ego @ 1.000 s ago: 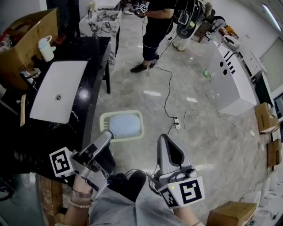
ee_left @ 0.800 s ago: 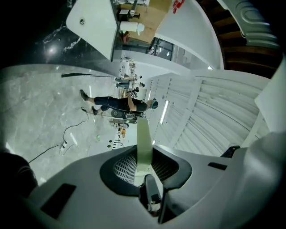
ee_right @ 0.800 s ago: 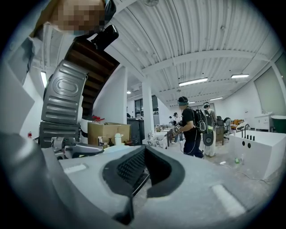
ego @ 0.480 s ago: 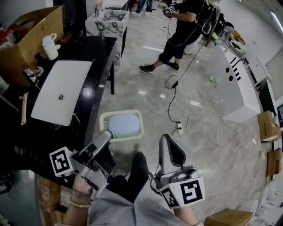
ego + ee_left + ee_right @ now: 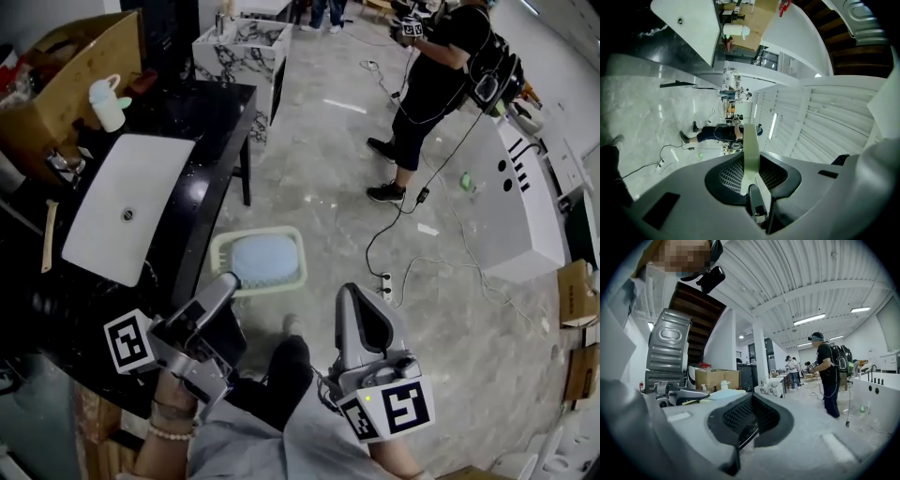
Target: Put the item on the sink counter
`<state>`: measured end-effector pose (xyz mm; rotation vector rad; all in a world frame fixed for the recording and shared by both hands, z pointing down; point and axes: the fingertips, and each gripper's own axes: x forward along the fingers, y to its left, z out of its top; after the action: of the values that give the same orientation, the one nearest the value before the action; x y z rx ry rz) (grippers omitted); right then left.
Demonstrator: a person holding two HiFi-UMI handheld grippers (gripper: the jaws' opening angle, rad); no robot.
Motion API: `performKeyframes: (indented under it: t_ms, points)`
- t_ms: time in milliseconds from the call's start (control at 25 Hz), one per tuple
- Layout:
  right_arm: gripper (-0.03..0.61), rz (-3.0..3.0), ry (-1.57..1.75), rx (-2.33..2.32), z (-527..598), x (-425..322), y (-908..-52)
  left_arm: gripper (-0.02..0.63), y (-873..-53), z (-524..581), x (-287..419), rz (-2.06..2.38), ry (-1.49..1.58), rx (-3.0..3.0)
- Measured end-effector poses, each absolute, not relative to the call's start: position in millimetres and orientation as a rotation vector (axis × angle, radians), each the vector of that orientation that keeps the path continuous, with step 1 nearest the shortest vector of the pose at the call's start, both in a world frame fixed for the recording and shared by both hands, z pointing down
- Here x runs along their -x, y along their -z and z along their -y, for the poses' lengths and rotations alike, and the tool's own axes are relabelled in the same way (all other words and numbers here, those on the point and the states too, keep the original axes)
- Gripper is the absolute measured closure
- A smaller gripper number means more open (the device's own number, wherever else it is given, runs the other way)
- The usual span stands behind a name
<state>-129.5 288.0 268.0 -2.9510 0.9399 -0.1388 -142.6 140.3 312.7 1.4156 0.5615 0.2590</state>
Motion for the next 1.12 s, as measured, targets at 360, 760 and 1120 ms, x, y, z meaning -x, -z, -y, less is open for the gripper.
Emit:
performKeyframes:
  t_ms: [360, 760, 1120]
  points:
    - [0.581, -1.088, 0.119, 2.897, -306.5, 42.9, -259.2, 0.531, -305.5, -163.0, 71.5, -0.491, -0.177, -1.439]
    - [0.581, -1.291, 0.094, 2.798, -316.3, -26.5, -251.7, 0.531, -296.8, -180.5, 20.7, -0.395, -0.073, -1.479]
    - [0.581, -1.426, 0.098, 2.736, -319.6, -63.0, -255.8, 0.531, -304.1, -183.1, 2.8, -0.306, 0.002, -1.506]
